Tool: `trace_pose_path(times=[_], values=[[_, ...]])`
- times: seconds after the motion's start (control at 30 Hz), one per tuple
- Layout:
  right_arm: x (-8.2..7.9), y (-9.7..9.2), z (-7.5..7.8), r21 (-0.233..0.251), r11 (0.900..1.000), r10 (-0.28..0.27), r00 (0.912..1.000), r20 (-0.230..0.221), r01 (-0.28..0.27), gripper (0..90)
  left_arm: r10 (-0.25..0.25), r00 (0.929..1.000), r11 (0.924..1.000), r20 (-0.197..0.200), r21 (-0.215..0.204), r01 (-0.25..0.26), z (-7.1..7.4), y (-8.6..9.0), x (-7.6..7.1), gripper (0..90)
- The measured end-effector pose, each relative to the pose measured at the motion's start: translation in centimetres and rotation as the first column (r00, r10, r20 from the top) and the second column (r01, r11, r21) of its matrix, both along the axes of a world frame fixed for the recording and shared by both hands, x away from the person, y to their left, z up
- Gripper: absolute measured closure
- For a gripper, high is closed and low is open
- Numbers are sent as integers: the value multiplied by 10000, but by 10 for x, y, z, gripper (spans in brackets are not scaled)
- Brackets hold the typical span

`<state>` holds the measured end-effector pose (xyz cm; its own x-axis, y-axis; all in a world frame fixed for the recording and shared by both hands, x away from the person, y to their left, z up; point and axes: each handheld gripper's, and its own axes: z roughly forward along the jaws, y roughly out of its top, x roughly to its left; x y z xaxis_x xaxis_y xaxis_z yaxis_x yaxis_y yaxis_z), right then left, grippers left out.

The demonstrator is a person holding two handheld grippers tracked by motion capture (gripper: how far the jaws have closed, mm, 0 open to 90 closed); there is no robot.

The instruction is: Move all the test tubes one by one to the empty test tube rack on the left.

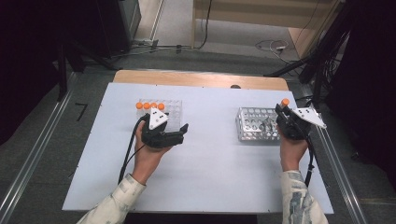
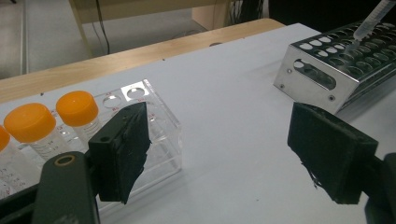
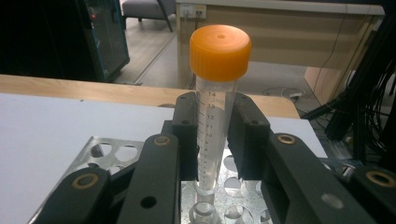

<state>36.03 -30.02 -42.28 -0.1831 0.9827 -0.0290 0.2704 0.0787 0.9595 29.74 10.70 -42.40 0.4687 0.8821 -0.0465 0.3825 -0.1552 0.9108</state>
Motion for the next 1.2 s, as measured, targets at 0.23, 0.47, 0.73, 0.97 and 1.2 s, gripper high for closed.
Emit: trace_pose_path(times=[0.23, 0.47, 0.73, 0.97, 1.2], values=[[-11, 10, 11, -43, 9987, 511, 9980, 365, -509, 714, 11, 10000, 10000, 27, -22, -11, 0, 0, 0, 214], [-18, 30, 11, -70, 9919, 1268, 9915, 291, -1266, 715, 24, 10000, 10000, 56, -26, -24, 1, 0, -1, 211], [-26, 60, 10, 23, 9700, 2431, 9700, 92, -2431, 714, -26, 10000, 10000, 77, 15, 26, 1, -1, -1, 211], [-32, 88, 2, 14, 9431, 3325, 9429, -202, -3326, 715, -83, 9999, 9999, 125, -57, 84, 2, -1, -2, 212], [-36, 114, -9, -247, 9169, 3967, 9163, -556, -3984, 714, -205, 9995, 9997, 250, -105, 208, 4, -4, -5, 212]])
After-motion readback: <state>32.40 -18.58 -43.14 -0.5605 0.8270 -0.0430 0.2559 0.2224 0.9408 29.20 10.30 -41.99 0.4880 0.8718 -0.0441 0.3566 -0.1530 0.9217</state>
